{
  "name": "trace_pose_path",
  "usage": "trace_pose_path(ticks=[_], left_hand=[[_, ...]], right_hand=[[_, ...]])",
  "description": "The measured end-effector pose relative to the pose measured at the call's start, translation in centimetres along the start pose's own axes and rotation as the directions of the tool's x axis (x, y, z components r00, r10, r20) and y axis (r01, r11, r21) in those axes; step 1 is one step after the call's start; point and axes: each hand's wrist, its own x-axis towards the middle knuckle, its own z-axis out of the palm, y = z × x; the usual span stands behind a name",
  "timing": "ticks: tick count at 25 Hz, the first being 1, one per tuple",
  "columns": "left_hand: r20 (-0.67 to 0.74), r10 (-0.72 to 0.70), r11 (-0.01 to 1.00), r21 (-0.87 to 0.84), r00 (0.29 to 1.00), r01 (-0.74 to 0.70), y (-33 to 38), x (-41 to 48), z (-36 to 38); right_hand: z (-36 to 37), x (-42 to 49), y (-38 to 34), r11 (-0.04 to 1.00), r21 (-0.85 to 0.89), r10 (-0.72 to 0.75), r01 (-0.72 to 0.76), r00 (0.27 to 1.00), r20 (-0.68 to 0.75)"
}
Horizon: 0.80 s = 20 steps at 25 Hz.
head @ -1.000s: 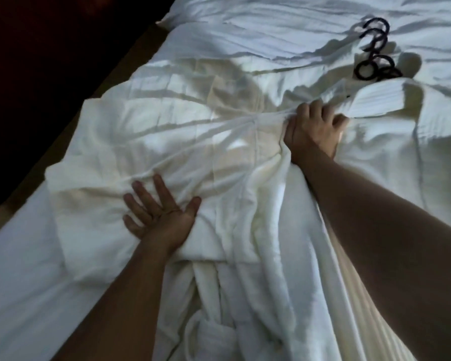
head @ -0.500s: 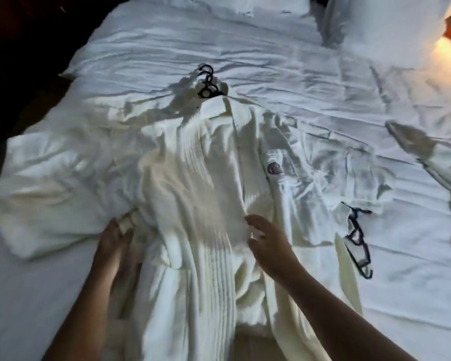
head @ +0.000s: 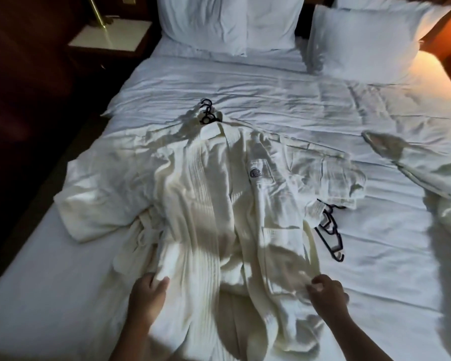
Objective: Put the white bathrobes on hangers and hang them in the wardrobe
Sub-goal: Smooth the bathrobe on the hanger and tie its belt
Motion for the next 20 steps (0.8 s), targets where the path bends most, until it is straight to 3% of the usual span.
trace_pose_path(ticks=[3, 5, 8, 9, 11, 12, 13, 14, 15, 16, 18, 20], left_hand=[[0.063, 0.053, 0.912, -0.410, 0.997, -0.022, 1.2, -2.0, -1.8], [0.157, -0.031, 0.767, -0.630, 0.987, 0.124, 0.3, -2.7, -1.2], [0.440, -0.163, 0.632, -0.641, 0.883, 0.436, -0.7, -3.9, -0.9], [0.489, -0.174, 0.638, -0.606, 0.855, 0.476, -0.4, -4.4, -1.3], [0.438, -0.132, 0.652, -0.637, 0.889, 0.411, 0.2, -5.1, -1.7], [0.364, -0.096, 0.630, -0.698, 0.926, 0.340, 0.8, -5.5, -2.2], [0.295, -0.077, 0.573, -0.769, 0.952, 0.284, 0.8, -5.5, -2.4], [0.225, -0.049, 0.501, -0.837, 0.973, 0.219, 1.3, -6.1, -3.0], [0.216, -0.043, 0.433, -0.876, 0.975, 0.213, 1.0, -6.0, -3.0], [0.295, -0.044, 0.404, -0.869, 0.955, 0.287, 1.2, -6.2, -3.0], [0.442, -0.068, 0.464, -0.780, 0.894, 0.421, 1.8, -7.1, -2.7], [0.515, -0.038, 0.529, -0.716, 0.856, 0.455, 1.8, -8.4, -3.4]], right_hand=[[0.2, -1.3, 0.0, 0.992, 0.009, -0.129, 0.130, 0.990, -0.061], [-0.1, -1.9, -0.6, 0.991, 0.107, -0.095, 0.086, 0.991, 0.089], [-2.2, -2.1, -1.3, 0.990, 0.137, -0.077, 0.030, 0.933, 0.352], [-3.1, -2.4, -1.9, 0.965, 0.262, -0.116, 0.007, 0.908, 0.404], [-5.2, -3.5, -2.5, 0.812, 0.575, -0.243, -0.096, 0.841, 0.484], [-6.3, -4.5, -2.6, 0.672, 0.714, -0.329, -0.198, 0.783, 0.527], [-7.5, -5.5, -2.6, 0.542, 0.780, -0.390, -0.313, 0.729, 0.563], [-8.4, -6.3, -2.5, 0.486, 0.778, -0.402, -0.399, 0.688, 0.604], [-8.6, -6.6, -1.9, 0.519, 0.730, -0.373, -0.444, 0.651, 0.661], [-8.4, -6.8, -1.1, 0.609, 0.653, -0.319, -0.450, 0.615, 0.721], [-7.7, -7.0, -0.4, 0.776, 0.484, -0.220, -0.404, 0.545, 0.809], [-7.1, -7.1, -0.9, 0.749, 0.508, -0.221, -0.426, 0.562, 0.797]])
